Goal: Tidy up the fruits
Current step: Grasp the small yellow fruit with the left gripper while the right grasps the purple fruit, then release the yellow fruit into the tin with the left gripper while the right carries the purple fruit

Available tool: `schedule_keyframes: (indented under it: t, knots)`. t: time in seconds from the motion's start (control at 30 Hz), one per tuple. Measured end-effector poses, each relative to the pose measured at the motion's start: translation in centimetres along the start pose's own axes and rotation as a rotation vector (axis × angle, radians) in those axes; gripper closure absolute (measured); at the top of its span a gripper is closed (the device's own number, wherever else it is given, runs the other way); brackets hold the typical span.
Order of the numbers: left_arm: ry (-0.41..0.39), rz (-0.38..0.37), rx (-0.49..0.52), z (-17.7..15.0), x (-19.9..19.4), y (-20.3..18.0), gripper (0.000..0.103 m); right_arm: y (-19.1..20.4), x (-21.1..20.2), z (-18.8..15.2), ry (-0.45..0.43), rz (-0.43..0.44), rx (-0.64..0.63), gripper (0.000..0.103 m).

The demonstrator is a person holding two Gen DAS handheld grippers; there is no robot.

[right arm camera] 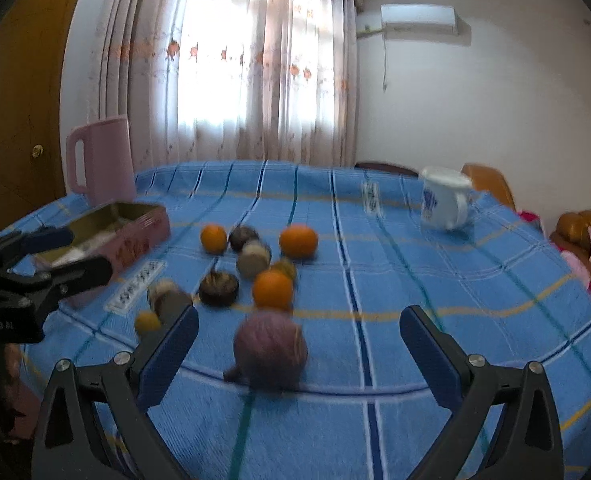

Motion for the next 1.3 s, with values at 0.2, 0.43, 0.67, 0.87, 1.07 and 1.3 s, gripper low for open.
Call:
schedule_keyframes:
  t: [0.2,0.43,0.67,0.87,1.07,1.3]
  knots:
    - [0.049,-0.024,0.059,-1.4,1.3,-2.1,0.014,0.8,1.0,-1.5,0.039,0.058,0.010,0.021]
    - [0.152,-0.077,0.029,-3.6,3.3,-2.5,0.022,0.4,2.9,-2.2,0.089,0.074,0.045,0.032]
    - [0.211,-0.114,-0.020,-4.8,4.5,-2.4,0.044,1.4,3.8,-2.8,0.118,0.144,0.058,0.053]
    - [0.216,-0.152,-0.043,-4.8,4.3,-2.2,0.074,1.2,3.4,-2.8,0.111,0.165,0.076,0.053]
    - [0.199,-0.161,-0.031,-4.4,3.5,-2.3,0.074,1.7,2.6,-2.0,0.084,0.179,0.065,0.053]
    - [0.154,-0.148,-0.026,-3.2,2.5,-1.8,0.074,2.6,1.8,-0.7,0.046,0.204,0.053,0.053]
Point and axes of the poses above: each gripper's, at about its wrist camera, not at the fingertips, and x roughly the way its jaws point, y to its left, z to its top, the point moved 8 cm from there along x, roughly the way its jaws point, and after that the axes turned 8 degrees about -y, right-handed, at the moved point
